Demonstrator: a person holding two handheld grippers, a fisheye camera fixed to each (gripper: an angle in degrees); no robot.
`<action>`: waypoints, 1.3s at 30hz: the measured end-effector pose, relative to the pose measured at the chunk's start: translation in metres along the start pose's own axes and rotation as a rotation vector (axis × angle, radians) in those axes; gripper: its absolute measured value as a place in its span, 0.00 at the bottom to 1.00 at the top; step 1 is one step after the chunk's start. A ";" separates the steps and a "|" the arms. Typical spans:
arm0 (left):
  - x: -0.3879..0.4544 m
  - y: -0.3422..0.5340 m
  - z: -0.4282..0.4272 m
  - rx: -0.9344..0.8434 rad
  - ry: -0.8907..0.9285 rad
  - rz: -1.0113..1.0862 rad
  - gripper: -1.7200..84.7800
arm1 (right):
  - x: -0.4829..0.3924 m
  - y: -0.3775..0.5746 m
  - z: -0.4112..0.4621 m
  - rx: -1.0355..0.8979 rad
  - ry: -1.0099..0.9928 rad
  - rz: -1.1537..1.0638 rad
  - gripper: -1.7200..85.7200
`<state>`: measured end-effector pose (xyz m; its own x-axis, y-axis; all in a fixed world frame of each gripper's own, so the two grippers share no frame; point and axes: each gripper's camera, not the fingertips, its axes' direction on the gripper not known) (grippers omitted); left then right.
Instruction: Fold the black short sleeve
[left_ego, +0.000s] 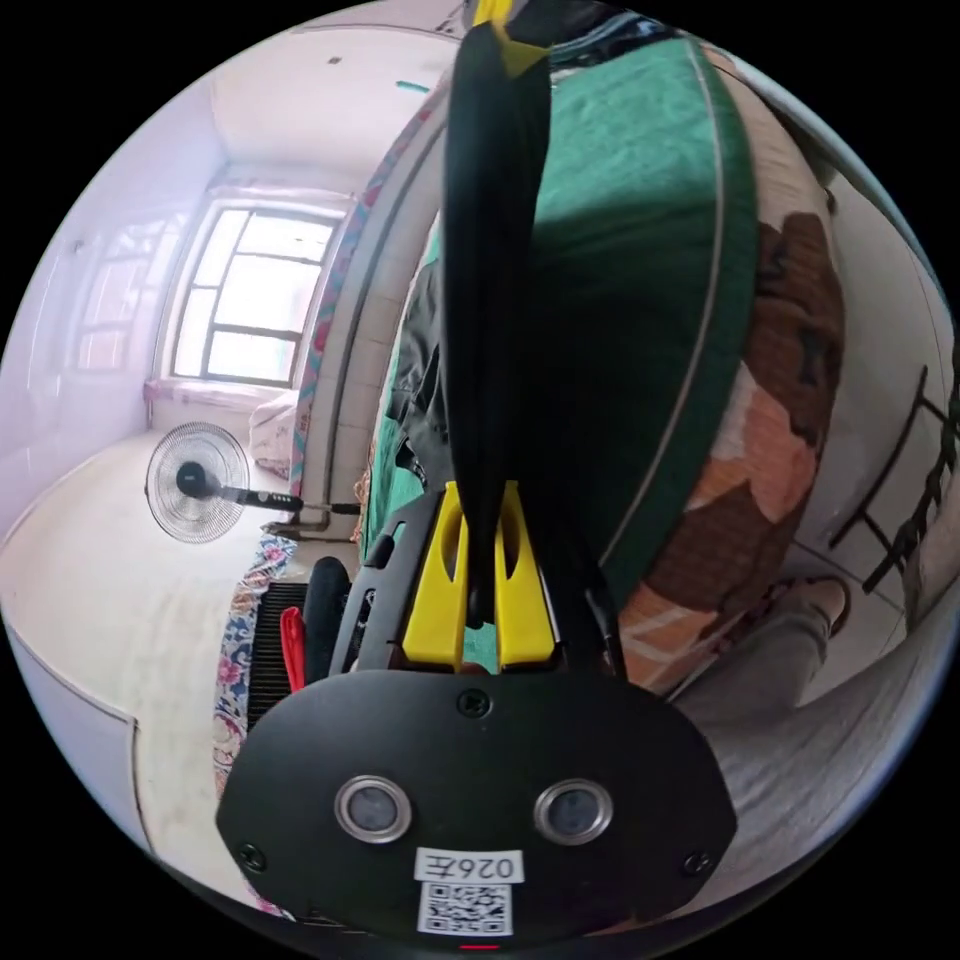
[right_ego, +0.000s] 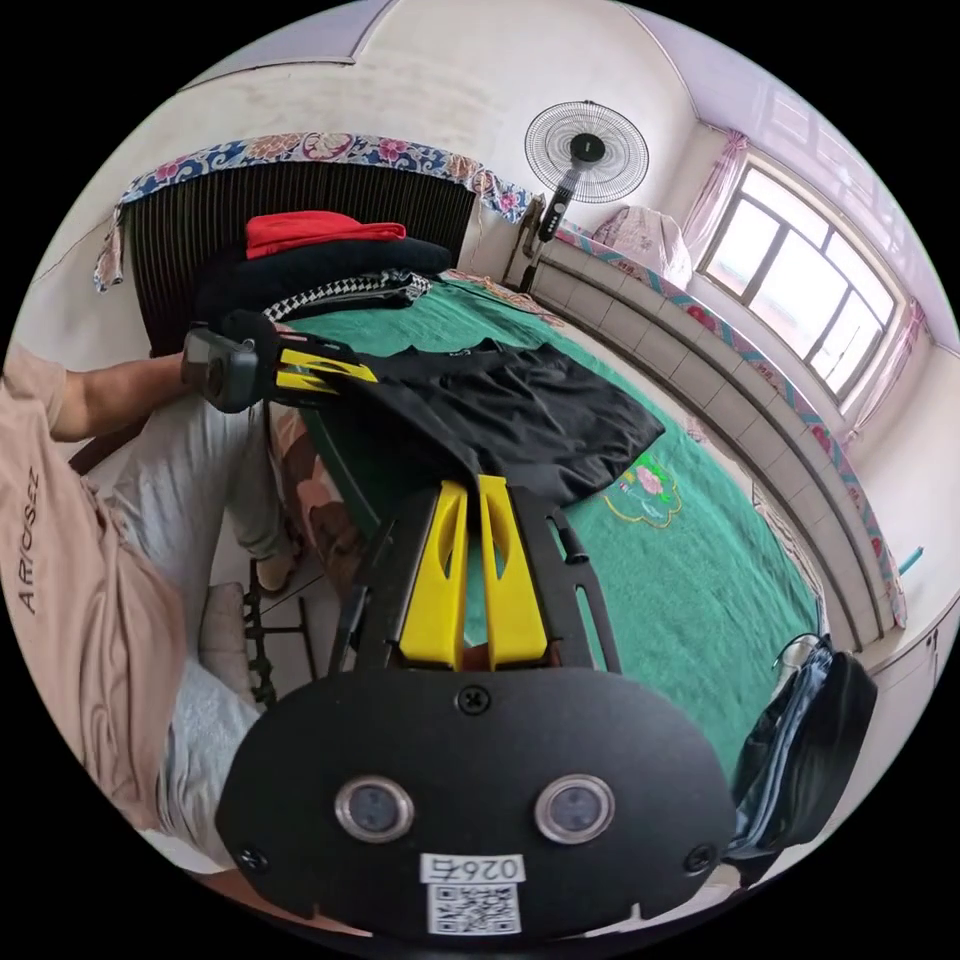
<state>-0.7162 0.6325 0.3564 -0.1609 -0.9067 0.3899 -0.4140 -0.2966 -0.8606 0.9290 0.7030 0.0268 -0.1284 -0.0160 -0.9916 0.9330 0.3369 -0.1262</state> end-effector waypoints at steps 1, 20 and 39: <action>0.009 -0.002 -0.011 0.016 -0.036 0.040 0.06 | -0.006 0.005 -0.005 -0.006 -0.019 0.006 0.00; 0.012 -0.026 -0.066 0.230 -0.047 0.202 0.04 | -0.047 -0.120 -0.177 0.076 -0.159 0.076 0.00; -0.164 -0.215 0.449 0.118 0.581 0.215 0.05 | 0.392 -0.617 0.044 -0.227 -0.295 0.356 0.00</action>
<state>-0.1991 0.7101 0.3303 -0.7033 -0.6490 0.2901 -0.2219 -0.1873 -0.9569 0.3175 0.4475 -0.2855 0.3150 -0.1164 -0.9419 0.8009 0.5651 0.1980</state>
